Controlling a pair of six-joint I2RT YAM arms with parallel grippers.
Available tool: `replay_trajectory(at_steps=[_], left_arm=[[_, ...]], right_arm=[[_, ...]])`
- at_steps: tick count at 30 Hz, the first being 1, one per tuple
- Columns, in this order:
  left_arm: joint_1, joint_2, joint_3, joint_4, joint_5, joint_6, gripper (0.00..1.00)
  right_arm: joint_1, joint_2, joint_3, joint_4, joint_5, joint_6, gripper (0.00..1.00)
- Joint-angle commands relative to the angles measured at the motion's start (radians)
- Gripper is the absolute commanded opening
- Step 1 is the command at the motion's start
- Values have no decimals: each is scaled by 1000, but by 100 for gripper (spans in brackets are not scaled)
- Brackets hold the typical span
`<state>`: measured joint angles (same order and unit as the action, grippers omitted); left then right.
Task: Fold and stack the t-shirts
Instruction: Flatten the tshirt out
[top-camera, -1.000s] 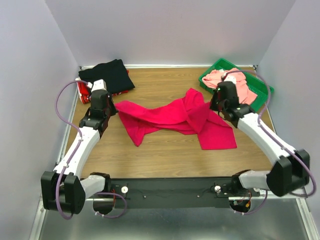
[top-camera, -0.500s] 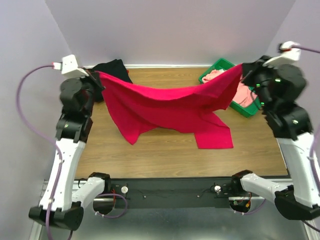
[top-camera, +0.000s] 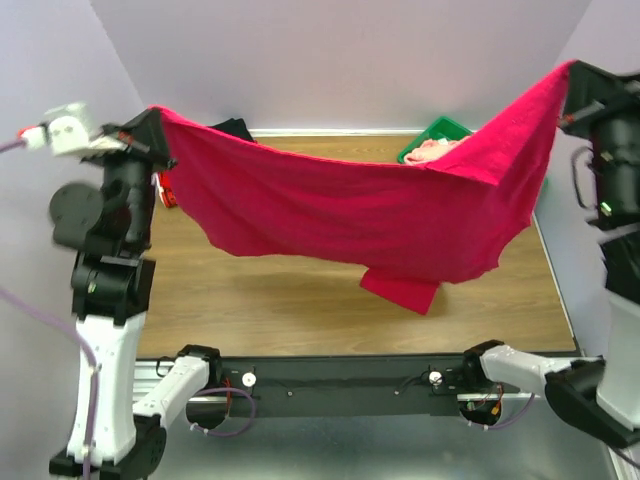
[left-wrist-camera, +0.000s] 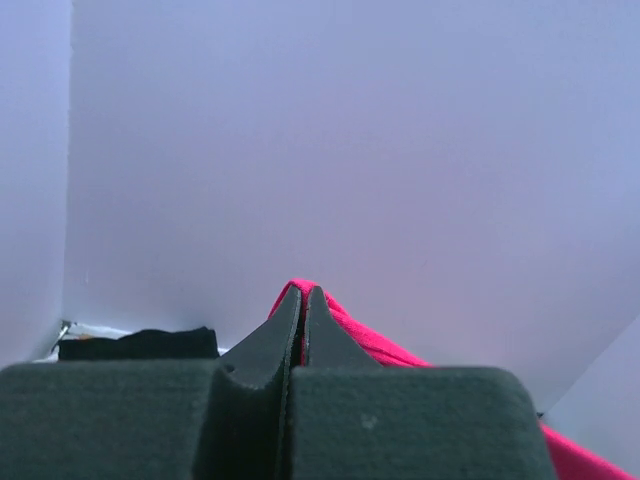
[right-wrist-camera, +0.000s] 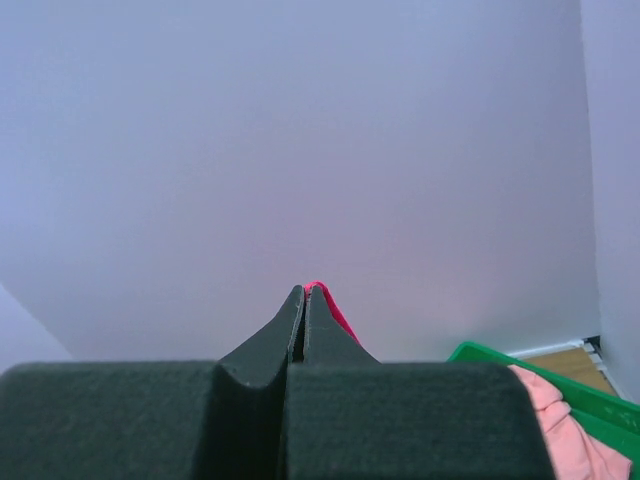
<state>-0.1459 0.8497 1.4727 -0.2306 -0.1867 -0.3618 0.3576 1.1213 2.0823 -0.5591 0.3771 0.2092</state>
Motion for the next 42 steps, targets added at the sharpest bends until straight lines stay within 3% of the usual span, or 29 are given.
replay_trajectory(at_steps=[1,8,12,16,28,38,42], left_arm=[[3,165,-21,28,58,3,0],[3,403,41,123,85,7,0],[3,417,107,132,133,-12,0],[3,344,115,158,145,-12,0],[3,-113,-9,154,64,53,0],[3,-202,124,77,-2,87,0],[3,-160,133,54,-19,60,0]], right_arm=[[-6,153,-16,27,42,-47,0],[-8,382,74,113,85,-120,0],[-8,432,183,114,88,-160,0],[-6,405,234,116,49,-174,0],[-8,135,167,139,-78,-188,0],[-6,104,283,174,-161,-200,0],[-8,152,280,197,-173,-194,0]])
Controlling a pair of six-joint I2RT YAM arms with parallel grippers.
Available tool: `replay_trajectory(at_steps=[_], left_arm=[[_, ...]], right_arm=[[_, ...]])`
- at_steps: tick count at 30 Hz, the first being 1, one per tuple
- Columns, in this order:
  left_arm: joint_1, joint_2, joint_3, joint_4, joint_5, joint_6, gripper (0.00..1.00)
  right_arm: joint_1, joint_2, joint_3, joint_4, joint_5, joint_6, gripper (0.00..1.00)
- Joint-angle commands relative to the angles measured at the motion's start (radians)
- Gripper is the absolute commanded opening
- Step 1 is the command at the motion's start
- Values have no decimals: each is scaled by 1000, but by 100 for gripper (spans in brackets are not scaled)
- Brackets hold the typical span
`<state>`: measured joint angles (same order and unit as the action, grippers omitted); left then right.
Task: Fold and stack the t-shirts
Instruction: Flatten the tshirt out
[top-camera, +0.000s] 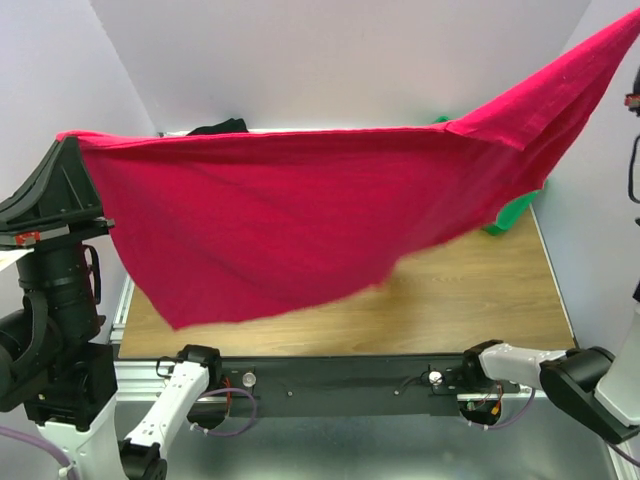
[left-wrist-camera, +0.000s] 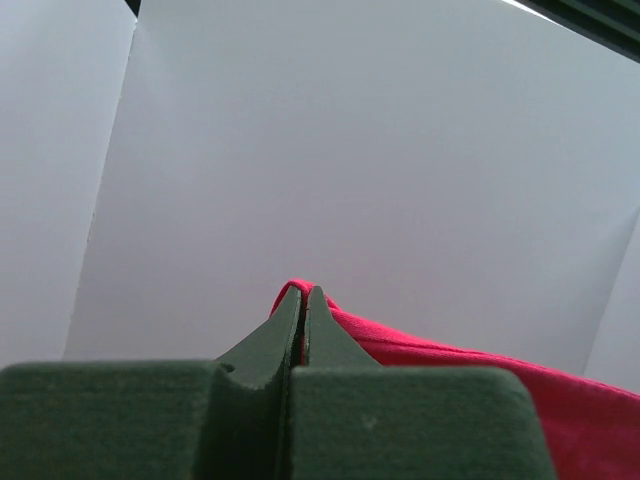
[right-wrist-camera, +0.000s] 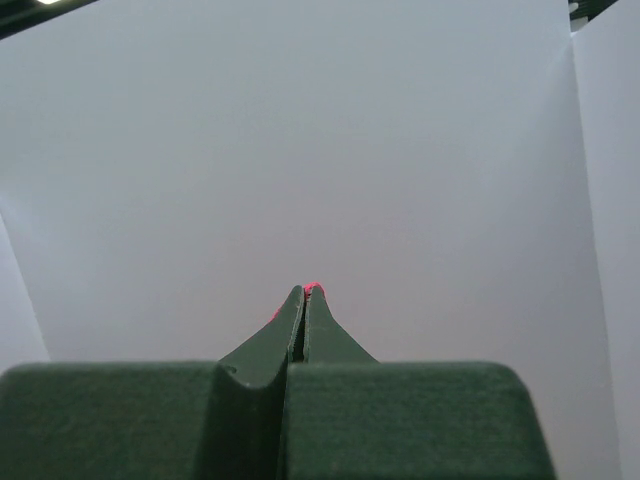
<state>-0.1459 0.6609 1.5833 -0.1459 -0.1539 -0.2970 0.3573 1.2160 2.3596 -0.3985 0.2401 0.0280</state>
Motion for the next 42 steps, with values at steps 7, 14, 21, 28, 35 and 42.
replay_trajectory(at_steps=[7,14,21,28,35,42], left_arm=[[3,247,-233,60,-119,-31,0],[124,720,-396,112,-101,-59,2],[121,981,-296,77,-6,-27,82],[98,814,-439,129,56,-63,84],[98,715,-613,140,128,-99,84],[97,563,-724,186,149,-131,84]], right_arm=[[-8,229,-200,121,36,23,0],[-23,683,-223,151,104,52,0],[-31,904,-200,121,8,58,87],[-31,710,-502,122,-113,116,100],[18,548,-858,148,-367,245,100],[157,536,-1042,184,-349,274,100]])
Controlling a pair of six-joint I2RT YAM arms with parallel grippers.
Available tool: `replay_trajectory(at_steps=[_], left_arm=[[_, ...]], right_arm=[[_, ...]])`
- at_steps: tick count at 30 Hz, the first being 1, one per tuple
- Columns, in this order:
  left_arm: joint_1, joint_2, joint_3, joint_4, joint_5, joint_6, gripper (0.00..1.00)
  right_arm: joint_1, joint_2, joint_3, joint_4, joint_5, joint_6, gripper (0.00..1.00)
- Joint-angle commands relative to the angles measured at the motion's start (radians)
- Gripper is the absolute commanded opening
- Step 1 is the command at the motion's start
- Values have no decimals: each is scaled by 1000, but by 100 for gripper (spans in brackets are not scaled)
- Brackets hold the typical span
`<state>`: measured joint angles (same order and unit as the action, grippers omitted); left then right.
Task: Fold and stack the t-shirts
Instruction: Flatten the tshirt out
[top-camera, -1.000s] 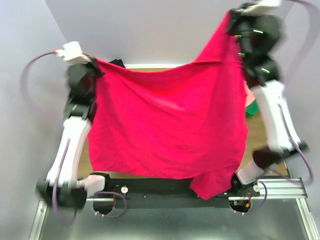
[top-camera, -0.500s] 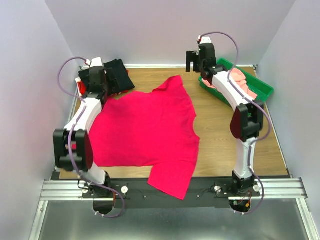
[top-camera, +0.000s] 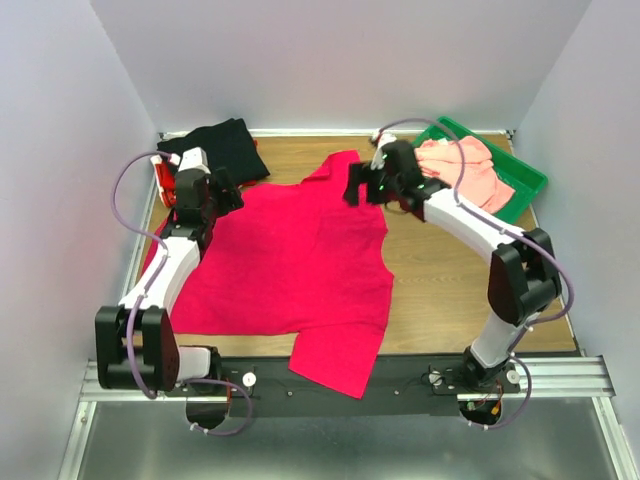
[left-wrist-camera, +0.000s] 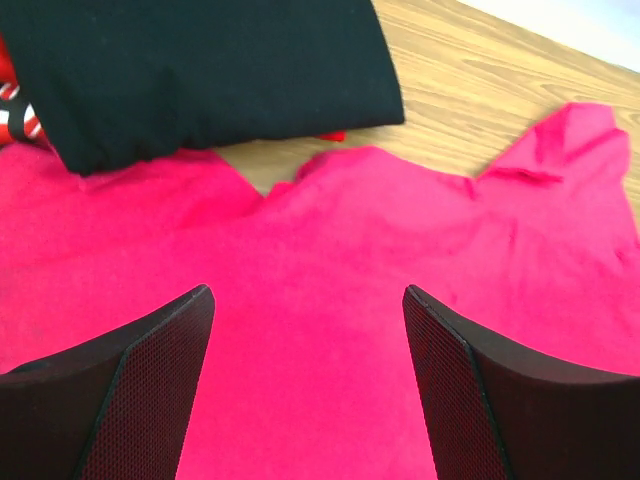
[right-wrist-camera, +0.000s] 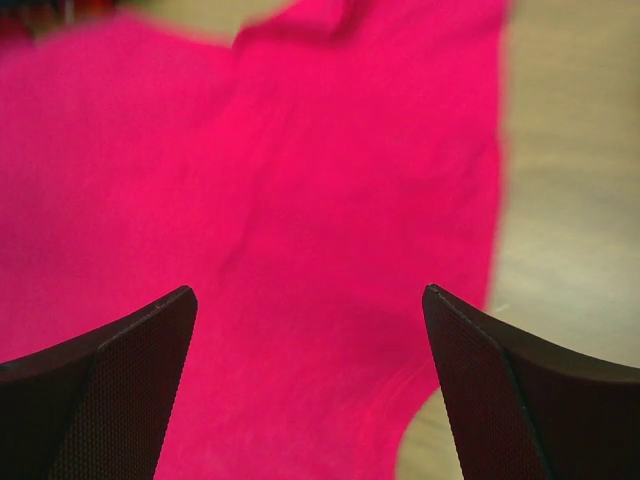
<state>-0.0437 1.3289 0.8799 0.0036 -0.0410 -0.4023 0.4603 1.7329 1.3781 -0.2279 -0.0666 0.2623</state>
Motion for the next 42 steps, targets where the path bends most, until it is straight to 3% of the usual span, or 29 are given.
replay_trajectory(at_steps=[1,7,14,22,28,35,42], left_arm=[[-5,-121,-27,32,36,-29,84],[-5,-186,-41,12,90,-30,84],[-5,-211,-52,-1,82,-18,84],[-5,-180,-52,1,78,-13,84],[-5,-136,-67,-1,-5,-29,84],[-41,-85,-122,-2,-58,-75,84],[-120,-71,-211,-60,-158,-144,84]], right_arm=[[66,24,-76,21,-44,43,100],[80,96,-139,65,-72,71,100],[72,212,-129,61,62,83,100],[-34,297,-90,21,62,115,100],[-126,344,-16,-22,90,103,100],[-135,382,97,-74,122,42,100],[-138,305,116,-97,97,32,100]])
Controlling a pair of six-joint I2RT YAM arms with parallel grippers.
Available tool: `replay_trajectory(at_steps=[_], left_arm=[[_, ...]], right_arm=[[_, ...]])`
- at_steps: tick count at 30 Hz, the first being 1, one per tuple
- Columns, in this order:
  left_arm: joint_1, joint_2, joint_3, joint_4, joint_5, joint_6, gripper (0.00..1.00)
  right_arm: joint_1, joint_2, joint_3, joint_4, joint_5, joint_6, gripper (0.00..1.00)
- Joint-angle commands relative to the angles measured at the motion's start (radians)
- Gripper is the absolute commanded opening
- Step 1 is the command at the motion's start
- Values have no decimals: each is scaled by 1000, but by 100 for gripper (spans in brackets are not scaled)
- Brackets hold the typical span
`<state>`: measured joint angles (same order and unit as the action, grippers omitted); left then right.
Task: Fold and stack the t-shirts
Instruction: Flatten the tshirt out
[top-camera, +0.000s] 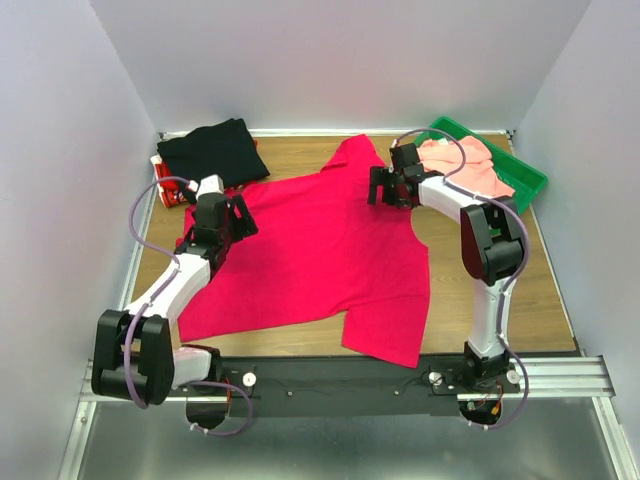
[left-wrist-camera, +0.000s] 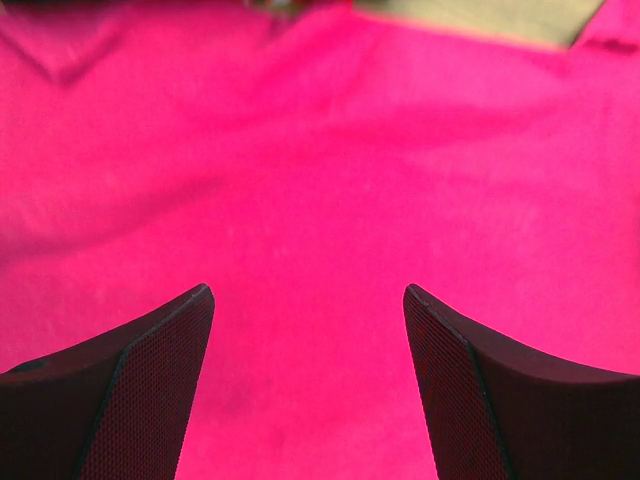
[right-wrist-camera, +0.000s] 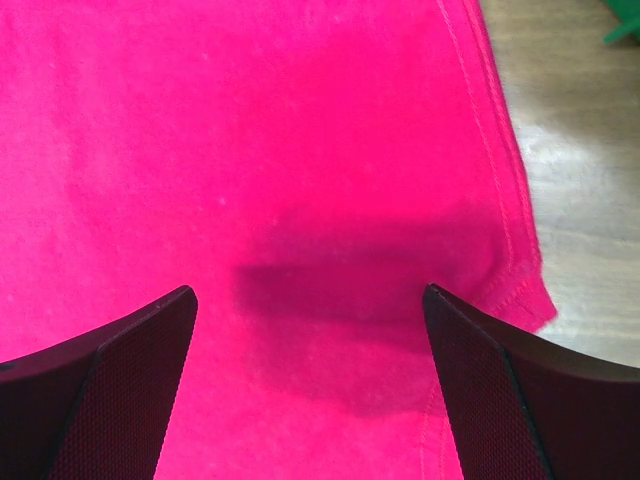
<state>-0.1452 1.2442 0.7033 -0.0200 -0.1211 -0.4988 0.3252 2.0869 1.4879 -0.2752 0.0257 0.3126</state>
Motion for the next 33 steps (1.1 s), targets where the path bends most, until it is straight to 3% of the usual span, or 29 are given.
replay_trajectory(at_steps=[1,12,25,33], left_arm=[[-22,26,-45,-34,-69,-53,84],[-33,153,-28,-26,38,-24,84],[-37,354,84,-52,54,22,84],[-62,448,173,-52,100,68,82]], right_arm=[[-3,-66,-3,-50,-6,-18,100],[3,-246,-212,-48,-90,59,100],[-14,-117,-209,-50,-30,71,100],[-87,-59,-173,-56,2,72,100]])
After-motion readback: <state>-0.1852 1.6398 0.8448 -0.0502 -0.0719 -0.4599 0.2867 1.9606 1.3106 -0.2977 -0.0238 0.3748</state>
